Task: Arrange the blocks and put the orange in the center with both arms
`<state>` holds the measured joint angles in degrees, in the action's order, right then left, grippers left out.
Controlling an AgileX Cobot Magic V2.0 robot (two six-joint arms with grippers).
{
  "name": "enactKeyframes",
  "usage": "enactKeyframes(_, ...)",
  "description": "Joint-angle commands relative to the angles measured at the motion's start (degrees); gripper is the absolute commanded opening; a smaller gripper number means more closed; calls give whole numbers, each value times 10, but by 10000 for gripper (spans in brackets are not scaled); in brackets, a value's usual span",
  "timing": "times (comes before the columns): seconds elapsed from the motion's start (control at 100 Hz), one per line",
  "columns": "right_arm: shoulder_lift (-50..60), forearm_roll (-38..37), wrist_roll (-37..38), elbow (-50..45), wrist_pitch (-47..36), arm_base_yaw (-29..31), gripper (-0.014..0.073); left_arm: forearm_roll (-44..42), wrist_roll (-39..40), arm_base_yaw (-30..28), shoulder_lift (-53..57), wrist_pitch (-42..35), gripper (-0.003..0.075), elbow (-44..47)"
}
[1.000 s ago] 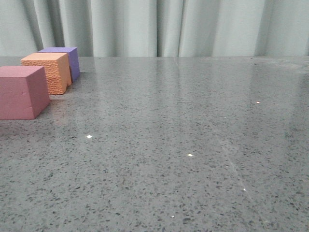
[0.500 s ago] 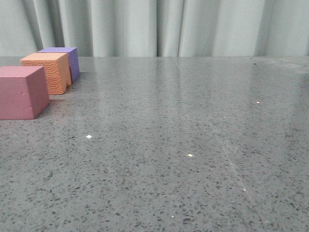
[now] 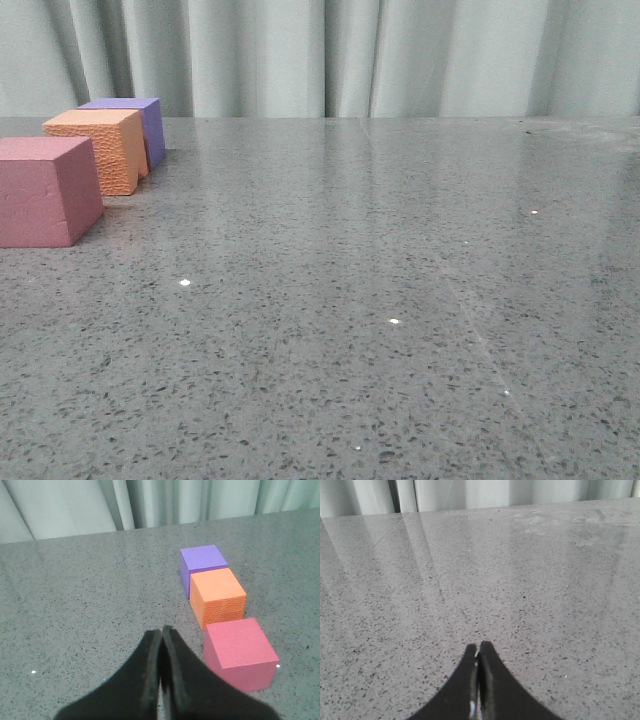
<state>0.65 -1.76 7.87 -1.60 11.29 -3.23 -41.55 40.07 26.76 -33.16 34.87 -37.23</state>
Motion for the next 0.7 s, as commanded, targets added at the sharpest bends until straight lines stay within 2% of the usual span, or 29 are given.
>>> enactKeyframes(0.0,14,-2,-5,8,-48,3,-67,-14,-4,0,12,-43,-10,-4)
enactKeyframes(0.11,14,-2,-5,8,-48,3,-67,45,-77,-2,45,-61,-10,24)
enactKeyframes(0.25,14,-2,-5,8,-48,3,-67,151,-234,-38,107,-138,-10,92)
enactKeyframes(0.32,14,-2,-5,8,-48,3,-67,197,-288,-67,139,-186,-10,135)
enactKeyframes(0.51,14,-2,-5,8,-48,3,-67,293,-355,-155,212,-329,-10,257)
enactKeyframes(0.69,14,-2,-5,8,-48,3,-67,324,-354,-212,250,-383,-10,344)
